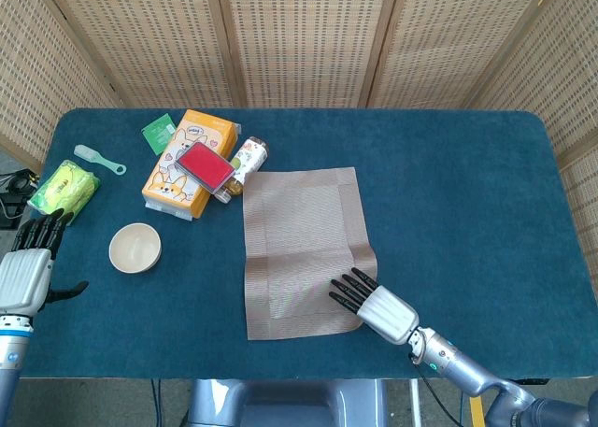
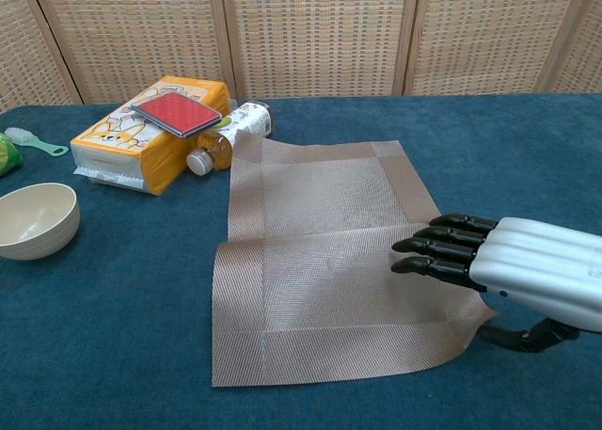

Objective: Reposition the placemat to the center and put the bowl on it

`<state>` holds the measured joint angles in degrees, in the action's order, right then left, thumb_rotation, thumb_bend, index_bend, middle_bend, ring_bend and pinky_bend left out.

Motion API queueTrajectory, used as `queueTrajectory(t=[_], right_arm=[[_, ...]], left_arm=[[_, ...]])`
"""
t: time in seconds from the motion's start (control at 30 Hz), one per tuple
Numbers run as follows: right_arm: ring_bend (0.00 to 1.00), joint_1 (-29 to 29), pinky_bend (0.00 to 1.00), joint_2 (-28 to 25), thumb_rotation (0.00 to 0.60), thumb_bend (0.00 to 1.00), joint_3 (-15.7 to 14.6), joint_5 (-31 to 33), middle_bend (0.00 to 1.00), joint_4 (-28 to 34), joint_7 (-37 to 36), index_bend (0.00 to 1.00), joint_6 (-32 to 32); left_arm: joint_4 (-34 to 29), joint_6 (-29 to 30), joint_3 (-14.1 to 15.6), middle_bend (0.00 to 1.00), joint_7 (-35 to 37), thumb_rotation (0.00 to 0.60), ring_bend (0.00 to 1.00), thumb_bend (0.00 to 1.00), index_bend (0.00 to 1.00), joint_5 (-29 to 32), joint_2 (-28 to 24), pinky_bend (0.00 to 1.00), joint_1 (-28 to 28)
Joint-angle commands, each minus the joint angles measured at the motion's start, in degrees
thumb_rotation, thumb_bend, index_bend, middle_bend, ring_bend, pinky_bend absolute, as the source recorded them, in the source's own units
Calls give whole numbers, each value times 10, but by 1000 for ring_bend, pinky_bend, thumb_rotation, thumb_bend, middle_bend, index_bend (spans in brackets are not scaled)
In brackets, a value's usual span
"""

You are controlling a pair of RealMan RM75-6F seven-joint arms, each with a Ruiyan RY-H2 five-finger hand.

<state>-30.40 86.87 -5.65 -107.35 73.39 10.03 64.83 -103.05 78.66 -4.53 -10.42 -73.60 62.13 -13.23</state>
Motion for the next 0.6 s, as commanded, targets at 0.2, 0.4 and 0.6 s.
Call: queueTrajectory(t=[0.2,0.4,0.6], right_arm=[[0,-4,0,-11,600,618,-12,5,0,-9,0,121,-7],[0,-4,0,-11,600,618,-17,6,0,-19,1,292,-6],[0,-5,0,-11,600,640,-20,11,0,-29,1,459,-6]], left_arm=[[0,-3,-1,0,-2,600,0,0,0,-2,0,0,1],[-1,-5,-1,0,-5,600,0,0,0,-4,1,0,1],[-1,-7,0,0,-10,600,0,0,0,-8,3,0,1]])
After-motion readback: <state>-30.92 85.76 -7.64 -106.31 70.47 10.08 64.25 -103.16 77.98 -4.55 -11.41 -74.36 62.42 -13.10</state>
